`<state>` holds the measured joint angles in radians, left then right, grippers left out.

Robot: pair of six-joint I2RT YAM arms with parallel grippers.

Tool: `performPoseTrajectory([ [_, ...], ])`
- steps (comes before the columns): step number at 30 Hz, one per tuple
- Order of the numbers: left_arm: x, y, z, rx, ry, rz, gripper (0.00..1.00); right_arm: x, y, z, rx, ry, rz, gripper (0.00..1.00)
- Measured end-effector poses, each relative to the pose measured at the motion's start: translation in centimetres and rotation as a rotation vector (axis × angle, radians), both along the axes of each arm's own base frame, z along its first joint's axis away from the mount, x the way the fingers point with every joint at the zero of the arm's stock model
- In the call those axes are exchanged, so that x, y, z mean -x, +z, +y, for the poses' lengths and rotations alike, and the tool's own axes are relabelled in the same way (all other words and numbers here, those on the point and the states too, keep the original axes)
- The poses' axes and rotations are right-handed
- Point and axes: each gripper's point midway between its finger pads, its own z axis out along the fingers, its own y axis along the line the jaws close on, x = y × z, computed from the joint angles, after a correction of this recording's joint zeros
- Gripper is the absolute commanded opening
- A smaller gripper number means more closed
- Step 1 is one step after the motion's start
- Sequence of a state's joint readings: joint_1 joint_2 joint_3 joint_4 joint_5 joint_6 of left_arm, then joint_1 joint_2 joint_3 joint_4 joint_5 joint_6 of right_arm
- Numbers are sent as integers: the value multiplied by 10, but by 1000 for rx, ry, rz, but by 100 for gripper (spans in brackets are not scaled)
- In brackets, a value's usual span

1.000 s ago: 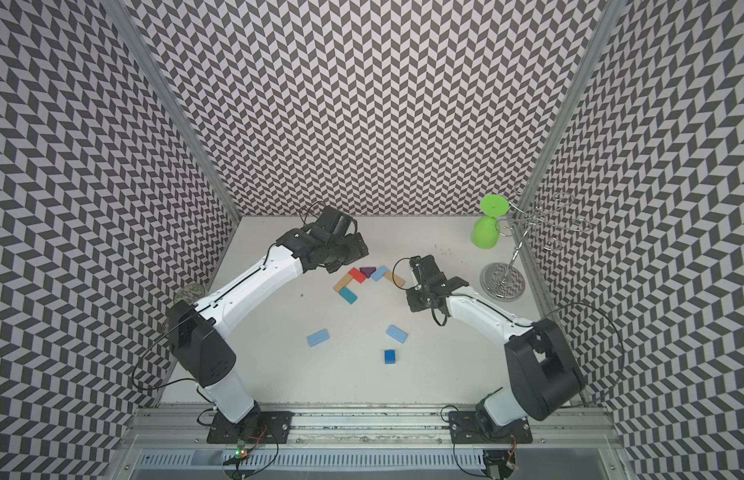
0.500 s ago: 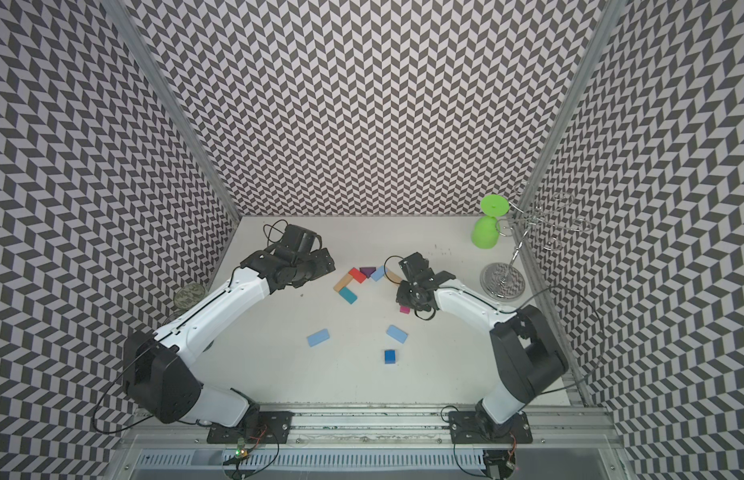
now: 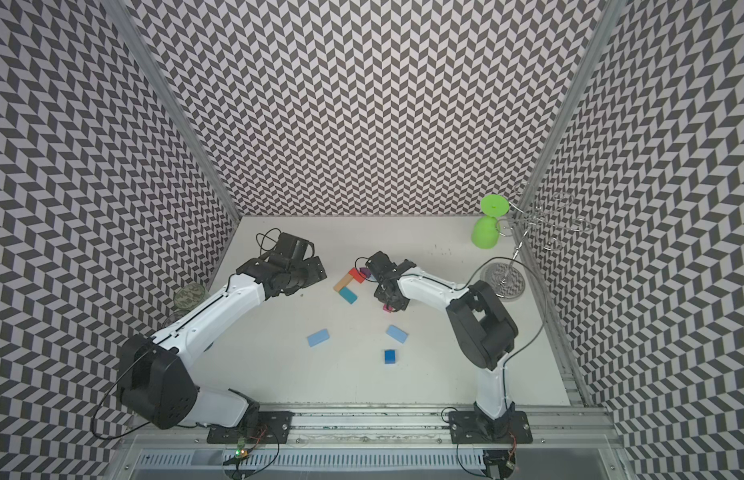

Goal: Assemble a heart with building blocks
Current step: Assemble the building block at the center of the board.

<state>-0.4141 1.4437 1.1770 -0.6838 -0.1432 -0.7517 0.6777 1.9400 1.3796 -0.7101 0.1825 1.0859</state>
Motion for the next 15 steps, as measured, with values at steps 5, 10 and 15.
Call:
performPoseTrajectory([
  [5, 1, -5, 5, -5, 9, 8, 84, -6, -7, -2, 30, -38, 3, 0],
  [10, 0, -6, 9, -7, 13, 6, 84, -16, -11, 4, 29, -68, 2, 0],
  [15, -3, -5, 10, -6, 9, -4, 84, -19, -20, 5, 37, -95, 11, 0],
])
